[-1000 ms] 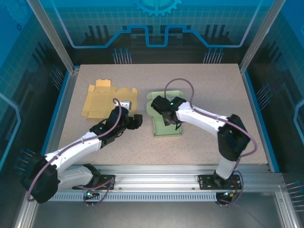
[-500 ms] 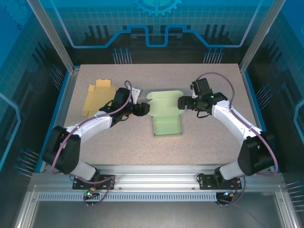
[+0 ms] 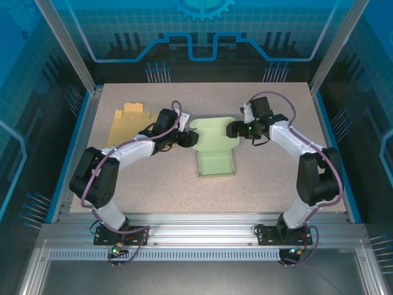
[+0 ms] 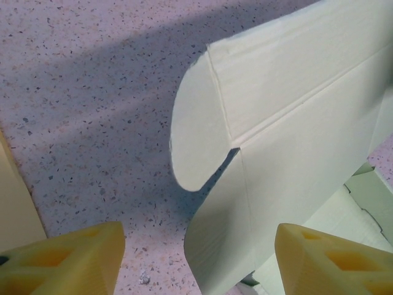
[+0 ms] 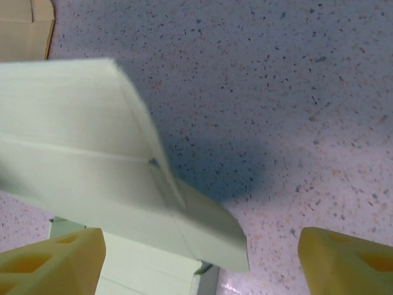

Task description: Fold the paper box

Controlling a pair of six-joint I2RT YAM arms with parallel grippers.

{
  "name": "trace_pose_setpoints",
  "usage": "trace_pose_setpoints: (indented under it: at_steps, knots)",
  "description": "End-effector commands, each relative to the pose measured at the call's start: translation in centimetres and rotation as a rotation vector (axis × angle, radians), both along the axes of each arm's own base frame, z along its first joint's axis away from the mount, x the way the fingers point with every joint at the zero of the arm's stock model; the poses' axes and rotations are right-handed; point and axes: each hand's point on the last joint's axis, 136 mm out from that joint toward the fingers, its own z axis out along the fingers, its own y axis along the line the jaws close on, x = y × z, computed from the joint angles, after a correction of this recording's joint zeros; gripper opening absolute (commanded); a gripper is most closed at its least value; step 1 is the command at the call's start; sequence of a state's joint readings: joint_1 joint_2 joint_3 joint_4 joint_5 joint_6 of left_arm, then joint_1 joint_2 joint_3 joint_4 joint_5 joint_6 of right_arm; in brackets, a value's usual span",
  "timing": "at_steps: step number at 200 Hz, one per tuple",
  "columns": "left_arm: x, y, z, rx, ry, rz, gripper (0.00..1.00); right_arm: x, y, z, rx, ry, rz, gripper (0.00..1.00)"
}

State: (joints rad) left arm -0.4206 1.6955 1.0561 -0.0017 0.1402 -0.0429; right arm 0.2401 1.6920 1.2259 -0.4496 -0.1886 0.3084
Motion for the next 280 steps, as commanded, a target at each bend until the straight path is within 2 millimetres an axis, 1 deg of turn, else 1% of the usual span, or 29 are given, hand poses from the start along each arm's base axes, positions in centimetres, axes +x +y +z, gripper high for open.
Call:
trace_pose_setpoints:
  at_steps: [1,20,33,52,68,95,118,136,144,162,184,209,225,244,264,280]
  knots:
    - [0.7,-0.3,-0.2,0.001,0.009,-0.026,0.62,1.3,1.2,0.4,0.063,-0.022,0.051,0.78]
    - [0.8,-0.5,-0.5,0.0,0.022,-0.03,0.53,1.5,1.7,-0.2,0.09,-0.004,0.062,0.71]
    - [0.9,-0.5,-0.7,-0.002,0.029,-0.033,0.46,1.5,1.9,-0.2,0.102,-0.006,0.065,0.66]
    - [0.9,-0.8,-0.4,-0.014,0.029,-0.043,0.36,1.4,1.9,0.1,0.102,-0.016,0.065,0.61]
    - [0.9,-1.0,-0.1,-0.029,0.026,-0.044,0.29,1.2,1.8,0.2,0.1,-0.016,0.064,0.55]
    - [1.0,-1.5,0.5,-0.06,0.021,-0.045,0.21,1.0,1.8,0.4,0.082,-0.021,0.06,0.46]
    - [0.9,-2.1,0.9,-0.079,0.019,-0.047,0.15,0.8,2.0,0.2,0.057,-0.023,0.06,0.31]
    - [0.9,-2.5,0.9,-0.082,0.02,-0.047,0.11,0.7,2.2,0.2,0.03,-0.029,0.06,0.29]
    - [0.9,-2.8,0.8,-0.08,0.02,-0.048,0.08,0.6,2.3,0.1,0.014,-0.031,0.057,0.25]
    - [0.9,-3.2,0.7,-0.078,0.024,-0.043,0.05,0.5,2.4,0.3,-0.024,-0.047,0.056,0.2]
    - [1.0,-3.7,1.2,-0.078,0.013,-0.03,0.03,0.4,2.8,0.7,-0.07,-0.079,0.055,0.15]
    - [1.3,-4.2,2.6,-0.098,-0.013,0.002,0.0,0.3,3.5,2.1,-0.128,-0.144,0.053,0.14]
    - [1.7,-4.4,3.9,-0.121,-0.042,0.034,0.0,0.5,4.0,3.4,-0.164,-0.201,0.046,0.15]
    - [2.1,-4.9,5.3,-0.154,-0.081,0.076,0.0,0.8,4.5,4.4,-0.203,-0.258,0.019,0.15]
    - [2.6,-5.3,6.0,-0.188,-0.105,0.146,0.0,1.2,5.4,5.0,-0.234,-0.317,-0.013,0.15]
    - [3.1,-5.4,6.0,-0.213,-0.112,0.226,0.0,1.4,6.4,5.3,-0.238,-0.36,-0.043,0.14]
